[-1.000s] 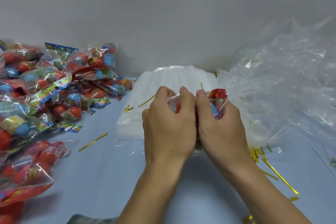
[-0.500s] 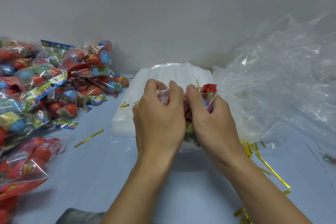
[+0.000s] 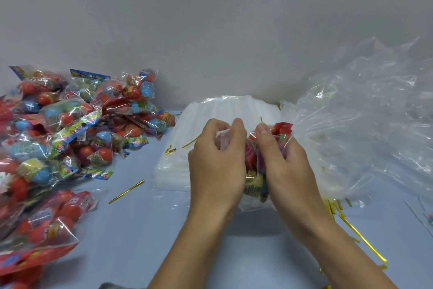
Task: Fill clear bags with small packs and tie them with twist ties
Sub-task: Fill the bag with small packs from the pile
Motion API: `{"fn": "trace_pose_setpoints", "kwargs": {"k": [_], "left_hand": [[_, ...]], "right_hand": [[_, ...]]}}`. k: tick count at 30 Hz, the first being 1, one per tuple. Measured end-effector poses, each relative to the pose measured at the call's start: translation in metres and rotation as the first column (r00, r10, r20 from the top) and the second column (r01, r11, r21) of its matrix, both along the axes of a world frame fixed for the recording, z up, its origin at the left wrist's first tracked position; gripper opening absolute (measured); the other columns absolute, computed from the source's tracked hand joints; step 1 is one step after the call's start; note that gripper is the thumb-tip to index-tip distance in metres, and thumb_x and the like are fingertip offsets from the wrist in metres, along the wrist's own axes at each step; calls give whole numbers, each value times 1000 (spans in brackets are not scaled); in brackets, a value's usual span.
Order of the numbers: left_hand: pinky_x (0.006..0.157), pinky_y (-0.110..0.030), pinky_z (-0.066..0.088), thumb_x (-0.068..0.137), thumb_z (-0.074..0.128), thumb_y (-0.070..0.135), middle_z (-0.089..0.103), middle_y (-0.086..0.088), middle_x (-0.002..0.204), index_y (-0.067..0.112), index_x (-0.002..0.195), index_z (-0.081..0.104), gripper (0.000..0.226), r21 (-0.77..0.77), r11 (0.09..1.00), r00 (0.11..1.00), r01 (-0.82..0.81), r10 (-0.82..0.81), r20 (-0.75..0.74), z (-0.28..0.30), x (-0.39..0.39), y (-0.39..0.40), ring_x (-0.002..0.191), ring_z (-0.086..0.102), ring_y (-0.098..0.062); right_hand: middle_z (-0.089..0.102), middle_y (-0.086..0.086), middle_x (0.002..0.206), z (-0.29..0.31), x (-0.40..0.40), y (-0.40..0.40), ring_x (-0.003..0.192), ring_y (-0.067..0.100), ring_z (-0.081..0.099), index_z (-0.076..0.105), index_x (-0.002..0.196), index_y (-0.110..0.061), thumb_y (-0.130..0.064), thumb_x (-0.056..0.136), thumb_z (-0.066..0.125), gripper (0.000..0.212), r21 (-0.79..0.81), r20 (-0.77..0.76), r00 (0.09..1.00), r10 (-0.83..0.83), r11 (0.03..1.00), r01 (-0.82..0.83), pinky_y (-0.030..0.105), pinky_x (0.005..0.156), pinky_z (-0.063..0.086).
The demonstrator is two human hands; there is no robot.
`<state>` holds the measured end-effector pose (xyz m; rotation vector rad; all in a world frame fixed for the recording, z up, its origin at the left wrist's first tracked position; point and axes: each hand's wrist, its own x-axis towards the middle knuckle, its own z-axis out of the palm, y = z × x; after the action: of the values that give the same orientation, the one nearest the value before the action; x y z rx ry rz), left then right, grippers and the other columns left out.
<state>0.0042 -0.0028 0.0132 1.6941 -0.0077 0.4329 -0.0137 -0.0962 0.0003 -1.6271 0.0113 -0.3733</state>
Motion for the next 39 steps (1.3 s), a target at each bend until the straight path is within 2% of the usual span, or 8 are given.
{"fn": "trace_pose_setpoints", "kwargs": {"k": [6,11,18,26,28,31,35,39], "left_hand": [[55,-27,39,93,51,43,58,4,61,14,70,53,37,132,979,975,-157,133,178,5,-3,6,60,52,-18],[49,-22,37,96,52,39,54,8,53,14,65,52,40,90,992,988,-88,75,136,6,-1,5,51,47,-10],[59,-30,46,99,51,38,54,8,56,19,65,52,38,-69,997,999,28,-30,-31,8,2,10,56,51,-9],[68,-39,56,101,37,46,70,-6,87,31,95,63,30,-465,875,971,136,-211,-112,17,-3,10,77,69,-21],[69,-40,57,102,43,32,68,-4,87,24,98,57,16,-386,912,979,140,-186,-83,17,-4,6,76,69,-20],[72,-34,57,96,57,21,63,9,92,27,89,52,11,-30,974,974,226,-226,1,11,-11,-6,84,66,-9],[77,-18,49,90,61,42,47,25,111,39,95,50,13,363,812,877,458,-479,-37,5,-28,-28,102,52,8],[101,-30,43,87,65,52,22,26,144,47,103,50,22,490,631,772,601,-616,-153,-3,-37,-38,129,36,1]], "right_hand": [[68,6,70,4,-6,5,64,32,66,65,85,-20,-57,89,57,38,-66,22,999,-23,998,25,52,56,57],[57,-10,53,8,-5,2,46,10,54,59,70,-22,-68,78,51,47,-80,94,995,-46,995,53,29,52,43],[77,1,91,14,-12,-11,76,15,75,72,98,-33,-51,75,71,30,33,31,971,238,970,-239,31,55,59],[73,0,67,38,-16,-33,49,9,65,76,86,-21,-43,71,85,29,43,169,984,56,997,-64,18,40,47],[71,-1,67,47,-17,-49,51,11,63,75,84,-19,-48,74,76,31,185,192,981,-32,983,-4,20,40,46],[70,-3,77,60,-21,-76,66,22,66,76,72,-32,-45,86,72,19,384,183,974,-134,922,55,23,46,50],[75,-4,82,63,-25,-92,70,13,73,69,84,-25,-44,84,67,19,441,142,975,-172,893,93,22,48,54],[71,4,84,57,-21,-88,68,15,70,66,87,-20,-41,85,65,21,429,106,985,-139,900,81,24,47,52]]}}
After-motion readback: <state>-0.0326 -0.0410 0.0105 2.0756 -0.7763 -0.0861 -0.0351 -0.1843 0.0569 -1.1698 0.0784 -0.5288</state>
